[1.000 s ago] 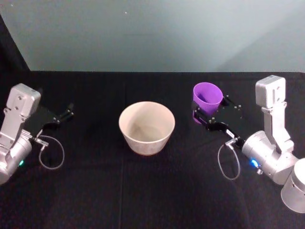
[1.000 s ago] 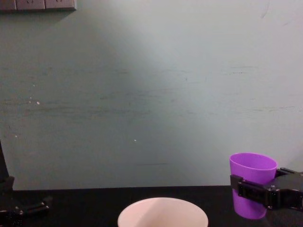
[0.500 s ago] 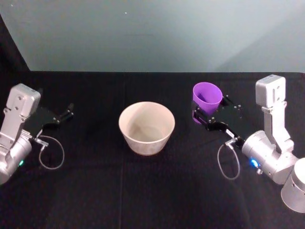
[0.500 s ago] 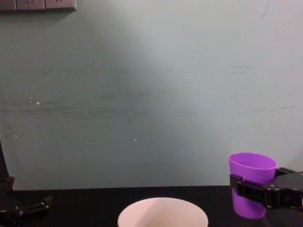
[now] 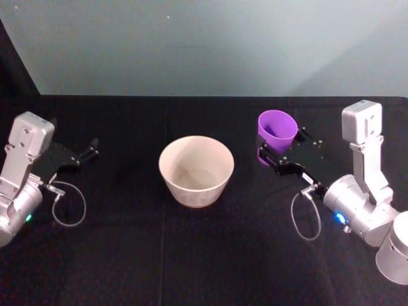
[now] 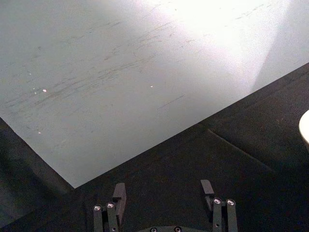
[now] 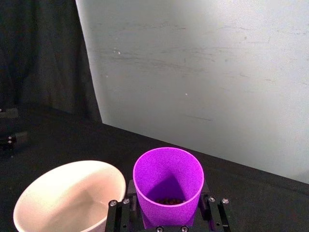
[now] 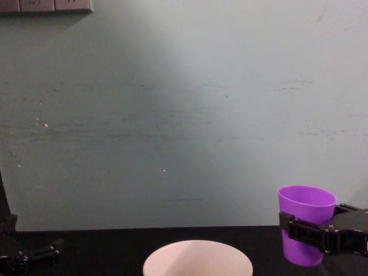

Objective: Pick up the cup and pour the mung beans from the cup into the bowl.

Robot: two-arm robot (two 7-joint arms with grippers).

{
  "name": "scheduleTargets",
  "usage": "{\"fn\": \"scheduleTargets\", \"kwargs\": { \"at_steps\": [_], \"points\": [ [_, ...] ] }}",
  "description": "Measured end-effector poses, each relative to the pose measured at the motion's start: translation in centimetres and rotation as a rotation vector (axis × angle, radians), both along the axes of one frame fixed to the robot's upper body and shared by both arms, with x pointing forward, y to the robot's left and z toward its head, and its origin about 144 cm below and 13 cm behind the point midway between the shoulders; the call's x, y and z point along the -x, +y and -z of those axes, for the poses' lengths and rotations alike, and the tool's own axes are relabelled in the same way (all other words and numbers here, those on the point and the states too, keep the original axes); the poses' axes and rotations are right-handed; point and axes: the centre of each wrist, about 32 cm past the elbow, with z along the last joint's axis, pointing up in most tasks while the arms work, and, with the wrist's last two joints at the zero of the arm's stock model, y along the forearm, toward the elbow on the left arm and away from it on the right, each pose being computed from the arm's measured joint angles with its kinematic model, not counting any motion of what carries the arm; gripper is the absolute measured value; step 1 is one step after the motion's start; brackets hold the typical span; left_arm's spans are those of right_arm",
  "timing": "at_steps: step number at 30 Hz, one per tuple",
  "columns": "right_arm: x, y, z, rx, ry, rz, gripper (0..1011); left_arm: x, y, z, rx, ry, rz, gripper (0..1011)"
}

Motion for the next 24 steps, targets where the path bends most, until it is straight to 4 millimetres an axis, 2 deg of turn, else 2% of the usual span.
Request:
{"fn": "scheduleTargets", "kwargs": {
  "at_steps": [24],
  "points": [
    [0.0, -0.01, 0.01, 0.0, -0.001, 0.002, 726, 0.0, 0.0, 0.0, 0.0, 0.0, 0.0, 1000]
  ]
}}
